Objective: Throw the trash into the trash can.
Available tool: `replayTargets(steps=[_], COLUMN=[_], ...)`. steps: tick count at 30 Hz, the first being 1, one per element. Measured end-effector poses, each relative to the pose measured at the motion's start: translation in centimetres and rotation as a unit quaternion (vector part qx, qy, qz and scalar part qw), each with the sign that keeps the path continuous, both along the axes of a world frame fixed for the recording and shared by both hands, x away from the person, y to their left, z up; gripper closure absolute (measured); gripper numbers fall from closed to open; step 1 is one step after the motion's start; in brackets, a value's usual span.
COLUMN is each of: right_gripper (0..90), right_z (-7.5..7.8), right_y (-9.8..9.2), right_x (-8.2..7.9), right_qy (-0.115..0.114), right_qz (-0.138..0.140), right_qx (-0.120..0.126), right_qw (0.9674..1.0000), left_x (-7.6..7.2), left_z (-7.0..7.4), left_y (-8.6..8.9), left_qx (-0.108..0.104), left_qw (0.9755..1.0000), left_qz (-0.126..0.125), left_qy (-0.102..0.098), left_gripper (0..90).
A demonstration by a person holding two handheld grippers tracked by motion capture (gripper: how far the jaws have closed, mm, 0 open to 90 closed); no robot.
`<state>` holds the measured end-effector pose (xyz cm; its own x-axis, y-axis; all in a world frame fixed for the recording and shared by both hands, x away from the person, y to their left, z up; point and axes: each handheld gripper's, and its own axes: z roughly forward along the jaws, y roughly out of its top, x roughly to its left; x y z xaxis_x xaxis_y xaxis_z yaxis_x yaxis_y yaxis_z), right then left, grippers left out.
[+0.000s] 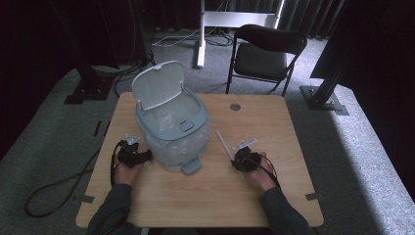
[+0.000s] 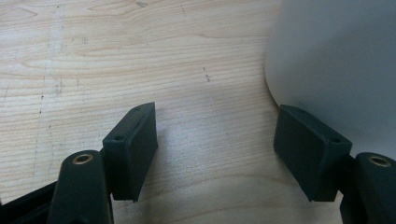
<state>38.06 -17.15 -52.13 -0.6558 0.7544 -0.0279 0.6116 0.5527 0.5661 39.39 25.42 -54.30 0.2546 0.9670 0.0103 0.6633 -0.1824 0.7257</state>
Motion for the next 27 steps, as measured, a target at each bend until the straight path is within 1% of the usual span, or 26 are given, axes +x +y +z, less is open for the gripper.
replayTargets(steps=[8,13,16,19,22,26,27], right_gripper=[75.6,75.2,75.2,77.9,78.5,78.7,78.7], right_z=[-0.05,0.16,0.18,0.19,0.21,0.18,0.2], right_y=[0.04,0.29,0.4,0.49,0.6,0.57,0.43], right_x=[0.17,0.44,0.44,0.41,0.4,0.38,0.38], right_qy=[0.011,0.021,0.02,0.02,0.018,0.015,0.015], right_qz=[-0.003,0.0,-0.002,-0.002,-0.005,-0.008,-0.01], right_qx=[-0.004,-0.016,-0.02,-0.021,-0.024,-0.024,-0.019], right_qw=[0.9999,0.9996,0.9996,0.9996,0.9995,0.9996,0.9997], left_x=[0.0,0.0,0.0,0.0,0.0,0.0,0.0], left_z=[0.0,0.0,-0.01,-0.01,-0.01,0.01,0.0], left_y=[0.0,0.01,0.0,0.0,0.0,0.02,0.01], left_qx=[0.0,0.001,0.0,0.0,0.0,0.001,0.001], left_qw=[1.0,1.0,1.0,1.0,1.0,1.0,1.0], left_qz=[0.0,-0.001,0.0,0.0,0.0,-0.001,-0.001], left_qy=[0.0,0.0,0.0,0.0,0.0,0.0,0.0], left_gripper=[30.4,30.4,30.4,30.4,30.4,30.3,30.4])
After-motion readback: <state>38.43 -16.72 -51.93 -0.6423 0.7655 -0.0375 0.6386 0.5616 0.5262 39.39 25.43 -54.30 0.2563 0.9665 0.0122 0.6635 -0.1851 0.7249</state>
